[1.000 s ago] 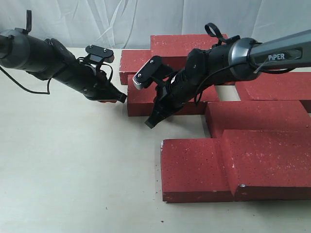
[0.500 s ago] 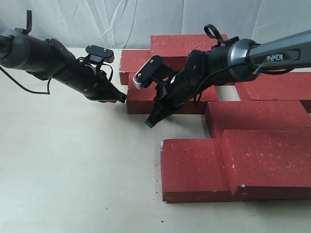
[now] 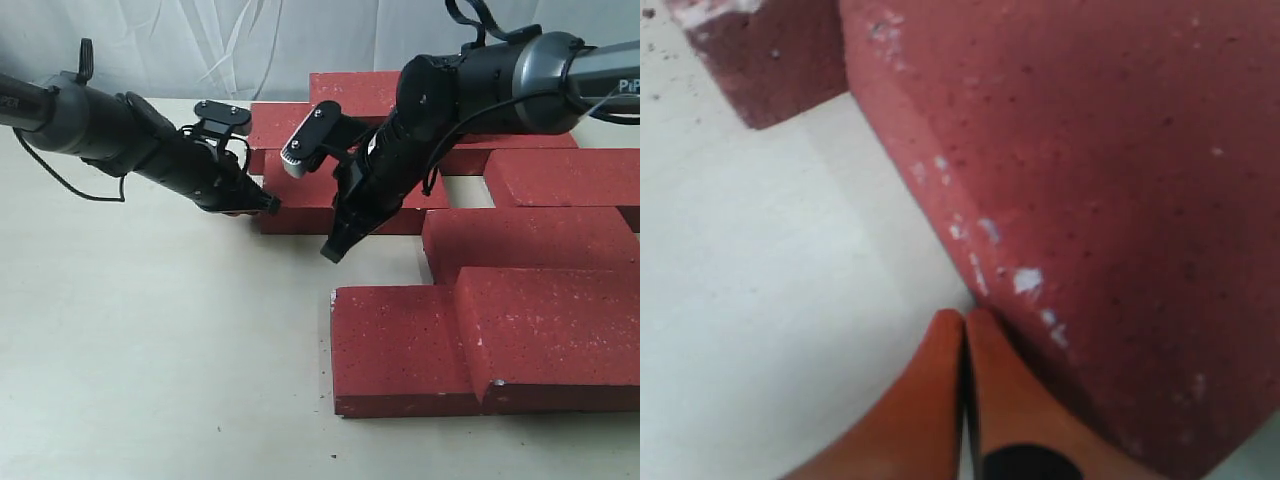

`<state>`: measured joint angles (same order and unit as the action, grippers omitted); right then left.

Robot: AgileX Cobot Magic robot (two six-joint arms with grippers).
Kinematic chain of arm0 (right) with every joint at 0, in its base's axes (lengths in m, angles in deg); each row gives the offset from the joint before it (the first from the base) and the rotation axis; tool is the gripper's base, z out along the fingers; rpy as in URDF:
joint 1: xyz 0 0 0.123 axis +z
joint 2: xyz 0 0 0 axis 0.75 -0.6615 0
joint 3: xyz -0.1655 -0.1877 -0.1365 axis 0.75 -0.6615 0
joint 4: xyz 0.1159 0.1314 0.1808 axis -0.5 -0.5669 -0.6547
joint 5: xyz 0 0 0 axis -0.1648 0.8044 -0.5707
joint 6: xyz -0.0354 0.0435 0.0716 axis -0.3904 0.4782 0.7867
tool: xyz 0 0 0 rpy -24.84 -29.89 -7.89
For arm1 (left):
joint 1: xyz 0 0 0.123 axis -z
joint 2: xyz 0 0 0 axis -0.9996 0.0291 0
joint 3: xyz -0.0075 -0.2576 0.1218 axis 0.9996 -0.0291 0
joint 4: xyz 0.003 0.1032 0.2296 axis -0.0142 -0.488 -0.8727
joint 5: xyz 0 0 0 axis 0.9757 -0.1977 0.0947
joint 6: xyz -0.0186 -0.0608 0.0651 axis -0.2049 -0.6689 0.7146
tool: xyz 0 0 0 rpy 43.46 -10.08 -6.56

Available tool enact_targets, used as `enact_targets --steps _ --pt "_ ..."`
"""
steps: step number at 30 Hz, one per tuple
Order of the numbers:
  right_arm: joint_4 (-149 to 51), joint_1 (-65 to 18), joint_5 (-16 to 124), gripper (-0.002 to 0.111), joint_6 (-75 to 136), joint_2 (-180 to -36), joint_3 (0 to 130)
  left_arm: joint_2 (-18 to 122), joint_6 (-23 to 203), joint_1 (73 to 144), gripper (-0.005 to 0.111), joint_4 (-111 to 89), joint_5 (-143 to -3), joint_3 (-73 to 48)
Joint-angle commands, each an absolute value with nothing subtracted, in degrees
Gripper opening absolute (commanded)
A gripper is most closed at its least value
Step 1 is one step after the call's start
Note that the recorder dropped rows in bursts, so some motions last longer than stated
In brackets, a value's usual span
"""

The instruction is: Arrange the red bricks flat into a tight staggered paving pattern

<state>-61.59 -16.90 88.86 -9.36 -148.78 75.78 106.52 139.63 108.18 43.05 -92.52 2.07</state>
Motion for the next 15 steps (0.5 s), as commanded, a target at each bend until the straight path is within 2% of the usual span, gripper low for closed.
enact_targets --steps 1,15 --pt "-55.7 -17.2 89.7 -0.001 -3.7 -147.2 75.8 106.4 140.5 109.9 0.000 43.9 -91.4 2.5" --pt "-49.0 -17.2 90.8 -0.001 3.1 -146.3 75.8 108.2 140.9 112.0 0.000 44.5 -86.7 2.9"
